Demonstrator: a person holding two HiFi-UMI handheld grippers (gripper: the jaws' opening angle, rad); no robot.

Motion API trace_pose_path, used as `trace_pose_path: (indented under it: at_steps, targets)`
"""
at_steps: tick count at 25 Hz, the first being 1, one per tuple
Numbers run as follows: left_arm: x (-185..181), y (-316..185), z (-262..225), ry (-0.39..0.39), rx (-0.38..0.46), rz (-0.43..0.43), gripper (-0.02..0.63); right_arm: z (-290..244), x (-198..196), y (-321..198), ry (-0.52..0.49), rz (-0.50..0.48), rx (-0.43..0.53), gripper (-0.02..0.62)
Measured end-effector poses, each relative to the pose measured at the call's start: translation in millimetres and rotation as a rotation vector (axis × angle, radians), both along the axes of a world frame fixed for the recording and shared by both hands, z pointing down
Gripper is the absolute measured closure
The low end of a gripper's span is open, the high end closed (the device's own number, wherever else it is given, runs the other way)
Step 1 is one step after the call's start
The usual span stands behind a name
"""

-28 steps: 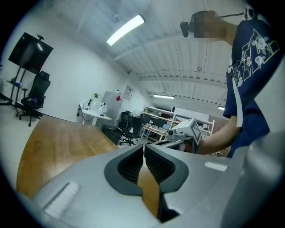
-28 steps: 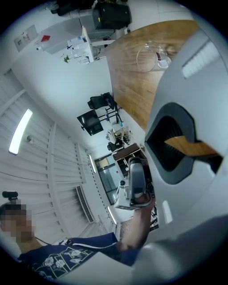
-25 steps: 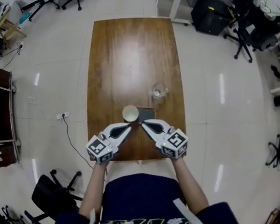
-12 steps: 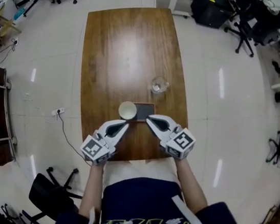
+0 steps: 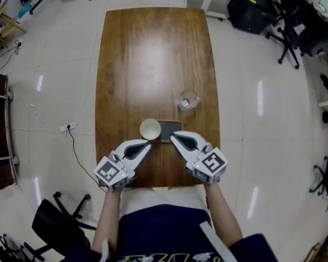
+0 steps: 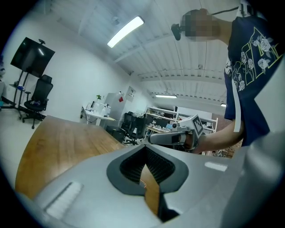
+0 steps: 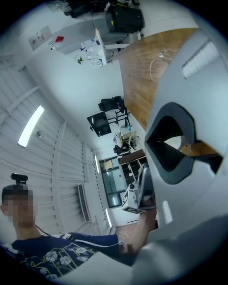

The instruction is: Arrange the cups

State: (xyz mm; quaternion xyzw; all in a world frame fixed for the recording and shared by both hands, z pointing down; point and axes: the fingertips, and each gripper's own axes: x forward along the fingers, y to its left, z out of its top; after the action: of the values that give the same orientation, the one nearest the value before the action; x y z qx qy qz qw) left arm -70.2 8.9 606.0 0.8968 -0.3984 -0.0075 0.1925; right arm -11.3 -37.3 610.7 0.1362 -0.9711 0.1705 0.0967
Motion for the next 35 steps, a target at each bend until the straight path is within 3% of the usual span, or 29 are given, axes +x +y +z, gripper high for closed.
trace_pose_path:
  at_steps: [1, 3, 7, 12, 16, 18, 19, 24, 27, 31, 35]
  targets:
    - [-1, 0, 1, -0.002, -0.004, -0.003, 0.604, 2, 2, -6, 0.029, 0.013, 0.022, 0.597]
    - [-2, 2, 2, -0.007, -0.013, -0.005, 0.604, 11, 6, -23, 0.127, 0.034, 0.074, 0.421]
    - [-3, 5, 4, -0.007, -0.022, -0.006, 0.604, 31, 14, -78, 0.323, 0.079, 0.180, 0.244]
    - [0, 9, 6, -0.010, -0.033, -0.001, 0.604, 87, 21, -150, 0.541, 0.116, 0.164, 0.065]
    - [3, 13, 3, -0.012, -0.046, 0.001, 0.603, 147, 21, -164, 0.702, 0.059, 0.117, 0.062]
    - [5, 15, 0, -0.004, -0.044, 0.002, 0.604, 158, 27, -167, 0.765, 0.068, 0.153, 0.202]
    - [4, 15, -1, -0.006, -0.039, 0.001, 0.604, 158, 30, -170, 0.775, 0.083, 0.168, 0.201]
    - [-2, 15, -2, -0.009, -0.050, -0.023, 0.604, 150, 31, -163, 0.764, 0.100, 0.133, 0.202]
    - [-3, 18, 0, 0.004, -0.065, -0.023, 0.604, 123, 28, -138, 0.698, 0.088, 0.171, 0.202]
    - [1, 17, 1, 0.016, -0.083, -0.023, 0.604, 106, 25, -76, 0.647, -0.011, 0.163, 0.202]
    - [3, 10, -3, 0.013, -0.080, -0.022, 0.604, 134, 20, -31, 0.670, -0.081, 0.154, 0.202]
